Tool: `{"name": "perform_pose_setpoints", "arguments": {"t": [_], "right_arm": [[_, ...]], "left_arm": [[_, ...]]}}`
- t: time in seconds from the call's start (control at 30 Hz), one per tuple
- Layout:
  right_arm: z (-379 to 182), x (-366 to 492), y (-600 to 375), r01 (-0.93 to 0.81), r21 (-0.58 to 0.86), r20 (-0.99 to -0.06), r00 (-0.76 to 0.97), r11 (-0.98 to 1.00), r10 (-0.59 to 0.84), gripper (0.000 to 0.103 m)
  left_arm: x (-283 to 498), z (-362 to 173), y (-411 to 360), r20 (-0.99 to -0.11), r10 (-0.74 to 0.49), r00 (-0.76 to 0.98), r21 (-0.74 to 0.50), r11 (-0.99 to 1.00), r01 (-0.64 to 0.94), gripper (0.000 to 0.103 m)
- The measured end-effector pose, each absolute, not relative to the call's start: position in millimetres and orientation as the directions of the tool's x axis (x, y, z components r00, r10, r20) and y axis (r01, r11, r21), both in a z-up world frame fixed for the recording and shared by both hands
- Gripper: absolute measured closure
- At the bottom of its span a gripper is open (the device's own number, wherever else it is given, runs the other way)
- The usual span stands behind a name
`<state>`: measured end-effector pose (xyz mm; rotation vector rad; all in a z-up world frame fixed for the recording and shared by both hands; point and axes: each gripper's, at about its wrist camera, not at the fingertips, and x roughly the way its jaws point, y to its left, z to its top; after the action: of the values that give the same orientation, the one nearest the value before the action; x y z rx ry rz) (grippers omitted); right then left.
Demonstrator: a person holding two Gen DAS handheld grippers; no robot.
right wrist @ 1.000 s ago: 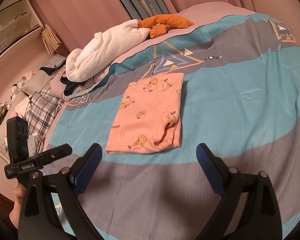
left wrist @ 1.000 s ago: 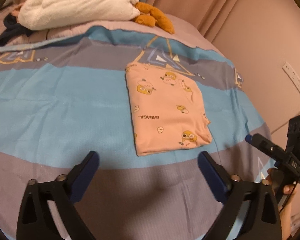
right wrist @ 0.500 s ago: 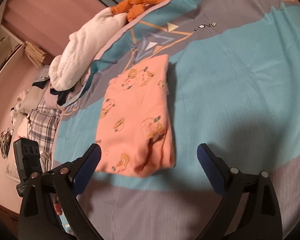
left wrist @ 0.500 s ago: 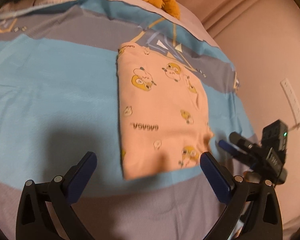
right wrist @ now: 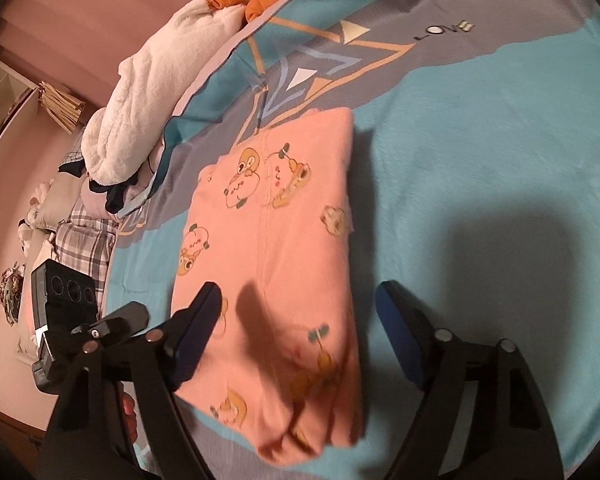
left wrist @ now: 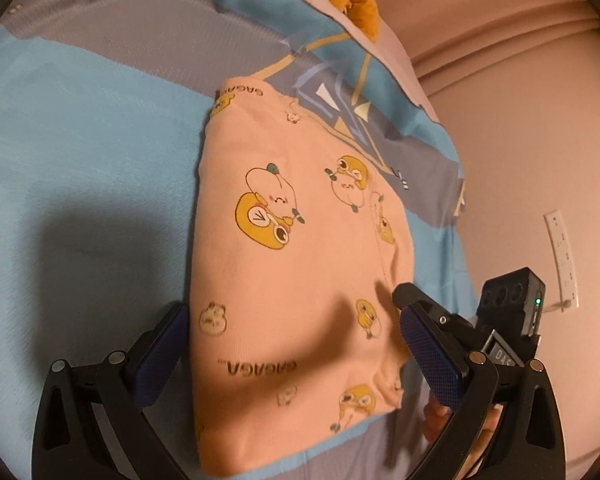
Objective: Fold small clothes
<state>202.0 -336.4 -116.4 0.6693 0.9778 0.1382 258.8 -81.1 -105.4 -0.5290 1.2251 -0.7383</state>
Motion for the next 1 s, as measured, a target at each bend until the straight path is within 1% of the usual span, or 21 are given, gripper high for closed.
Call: {"name": "perform_pose_setpoints", "arguments": {"t": [0.13,0.2,0.3,0.37,0.43,0.47,0.5,0.57,0.6,0.73,0.8,0.83,0.9,0.93,1.0], "right_arm": [[-120,213,-336,0.180,0.597,-0.713,0.567,0.782,0.413,0.034],[-122,218,-335,0.176,0.603,-0.708,0.567,0.778,0.420,0.039],[-124,225,-331,0.171,0.598,-0.710,0.566,0.783,0.418,0.042],[-125,229,-329,0.166,0.591,-0.713,0.565,0.789,0.415,0.042],[-125,233,-326,0.163,0.583,-0.717,0.564,0.796,0.410,0.043],[-125,234,-326,0.160,0.576,-0.720,0.564,0.802,0.405,0.045],[-125,235,-325,0.158,0.567,-0.725,0.562,0.808,0.398,0.048],[-125,237,-324,0.157,0.548,-0.734,0.562,0.822,0.381,0.054],[-125,237,-324,0.156,0.540,-0.737,0.563,0.827,0.375,0.056],[-124,236,-323,0.162,0.527,-0.744,0.563,0.834,0.361,0.064],[-122,236,-322,0.161,0.515,-0.748,0.564,0.842,0.350,0.069],[-121,236,-320,0.159,0.505,-0.751,0.566,0.848,0.341,0.071],[-116,234,-314,0.147,0.477,-0.755,0.574,0.867,0.318,0.076],[-113,233,-311,0.138,0.461,-0.755,0.581,0.877,0.305,0.077],[-108,231,-304,0.116,0.433,-0.752,0.594,0.894,0.286,0.079]], "left_arm": [[265,-108,-84,-0.637,-0.754,0.158,-0.725,0.656,0.210,0.002],[267,-109,-84,-0.640,-0.751,0.162,-0.724,0.660,0.202,0.006],[271,-110,-86,-0.654,-0.736,0.173,-0.709,0.677,0.198,0.011],[273,-110,-90,-0.665,-0.725,0.177,-0.694,0.688,0.211,0.012],[273,-109,-94,-0.693,-0.695,0.194,-0.657,0.719,0.227,0.021],[274,-109,-95,-0.711,-0.673,0.205,-0.634,0.739,0.229,0.030],[274,-109,-94,-0.720,-0.661,0.210,-0.622,0.749,0.227,0.034],[275,-110,-93,-0.723,-0.656,0.216,-0.618,0.754,0.222,0.037],[276,-110,-92,-0.727,-0.650,0.220,-0.613,0.759,0.219,0.043],[276,-108,-93,-0.746,-0.624,0.232,-0.583,0.781,0.224,0.049],[275,-106,-93,-0.752,-0.615,0.239,-0.573,0.788,0.224,0.056],[275,-106,-94,-0.752,-0.612,0.243,-0.571,0.790,0.225,0.057],[272,-103,-96,-0.757,-0.601,0.257,-0.554,0.798,0.238,0.065],[271,-102,-97,-0.760,-0.594,0.265,-0.542,0.804,0.246,0.066],[269,-99,-100,-0.763,-0.585,0.276,-0.527,0.810,0.257,0.070]]}}
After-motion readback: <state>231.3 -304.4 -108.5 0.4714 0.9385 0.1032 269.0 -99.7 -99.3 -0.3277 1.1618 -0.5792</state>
